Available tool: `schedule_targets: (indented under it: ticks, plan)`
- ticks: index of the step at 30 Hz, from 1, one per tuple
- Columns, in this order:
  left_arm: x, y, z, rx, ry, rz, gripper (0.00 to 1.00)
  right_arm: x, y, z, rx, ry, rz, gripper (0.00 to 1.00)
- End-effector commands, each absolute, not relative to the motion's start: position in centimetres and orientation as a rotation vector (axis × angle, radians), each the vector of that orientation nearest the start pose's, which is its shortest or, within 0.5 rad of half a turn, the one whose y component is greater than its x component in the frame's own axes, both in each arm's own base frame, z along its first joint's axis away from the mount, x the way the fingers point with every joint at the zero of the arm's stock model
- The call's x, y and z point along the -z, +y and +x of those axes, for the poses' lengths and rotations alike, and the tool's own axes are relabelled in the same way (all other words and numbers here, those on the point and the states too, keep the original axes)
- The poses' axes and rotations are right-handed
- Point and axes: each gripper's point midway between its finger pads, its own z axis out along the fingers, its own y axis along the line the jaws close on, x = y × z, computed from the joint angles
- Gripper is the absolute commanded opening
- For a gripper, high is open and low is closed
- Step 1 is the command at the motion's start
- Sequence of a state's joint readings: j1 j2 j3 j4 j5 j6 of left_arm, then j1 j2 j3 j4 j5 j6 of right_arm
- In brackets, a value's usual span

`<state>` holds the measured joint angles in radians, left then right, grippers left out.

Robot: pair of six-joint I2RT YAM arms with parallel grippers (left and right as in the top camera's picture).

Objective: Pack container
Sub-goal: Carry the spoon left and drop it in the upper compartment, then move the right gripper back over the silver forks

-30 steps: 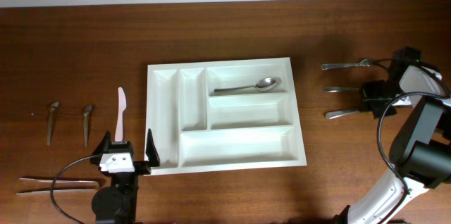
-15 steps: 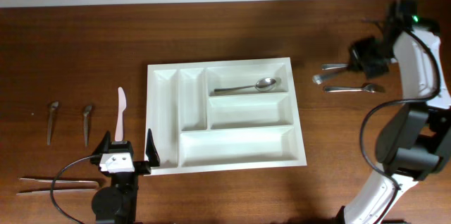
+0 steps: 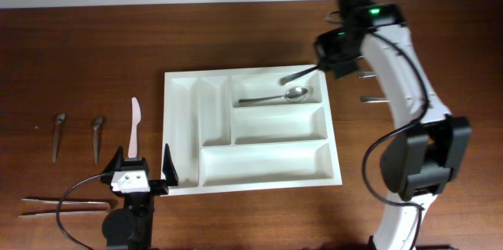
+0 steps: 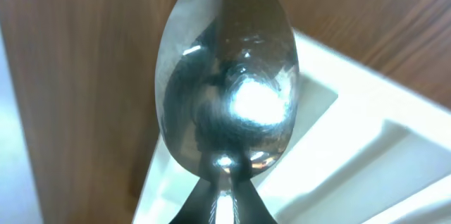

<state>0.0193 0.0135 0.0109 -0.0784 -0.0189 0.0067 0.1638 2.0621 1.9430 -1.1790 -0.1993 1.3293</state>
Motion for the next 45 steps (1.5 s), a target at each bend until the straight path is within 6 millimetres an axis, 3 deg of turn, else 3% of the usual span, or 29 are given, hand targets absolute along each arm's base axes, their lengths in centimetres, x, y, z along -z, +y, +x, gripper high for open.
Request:
schedule_targets:
  ticks: [1, 6, 11, 14, 15, 17, 19, 27, 33, 41, 45]
  plan:
    - [-15.6, 1.0, 24.6, -0.052, 1.651, -0.023, 0.99, -13.6, 13.5, 43.8, -0.410, 2.499, 1.727, 0.12]
    - [-15.6, 1.0, 24.6, -0.052, 1.651, -0.023, 0.99, -12.8, 15.0, 43.5, -0.355, 2.499, 1.699, 0.18]
    - [-15.6, 1.0, 24.6, -0.052, 1.651, -0.023, 0.99, -12.6, 14.8, 43.6, -0.344, 2.507, 1.690, 0.33]
    - [-15.6, 1.0, 24.6, -0.052, 1.651, -0.023, 0.99, -12.5, 13.5, 44.0, -0.310, 2.501, 1.654, 0.61]
    - [-15.6, 1.0, 24.6, -0.052, 1.651, -0.023, 0.99, -12.6, 12.6, 44.3, -0.292, 2.493, 1.641, 0.78]
    - [-15.6, 1.0, 24.6, -0.052, 1.651, -0.023, 0.99, -12.5, 10.8, 44.7, -0.274, 2.485, 1.634, 0.91]
    - [-15.6, 1.0, 24.6, -0.052, 1.651, -0.023, 0.99, -12.5, 8.6, 45.1, -0.262, 2.470, 1.652, 0.98]
    - [-15.6, 1.0, 24.6, -0.052, 1.651, -0.023, 0.99, -12.4, -3.4, 45.3, -0.179, 2.414, 1.710, 0.99]
    - [-15.6, 1.0, 24.6, -0.052, 1.651, -0.023, 0.99, -11.0, -9.4, 44.3, -0.134, 2.400, 1.771, 0.99]
    - [-15.6, 1.0, 24.6, -0.052, 1.651, -0.023, 0.99, -5.3, -11.7, 41.6, -0.061, 2.585, 1.843, 0.99]
    - [-15.6, 1.0, 24.6, -0.052, 1.651, -0.023, 0.99, -4.0, -11.8, 41.5, -0.049, 2.600, 1.863, 0.99]
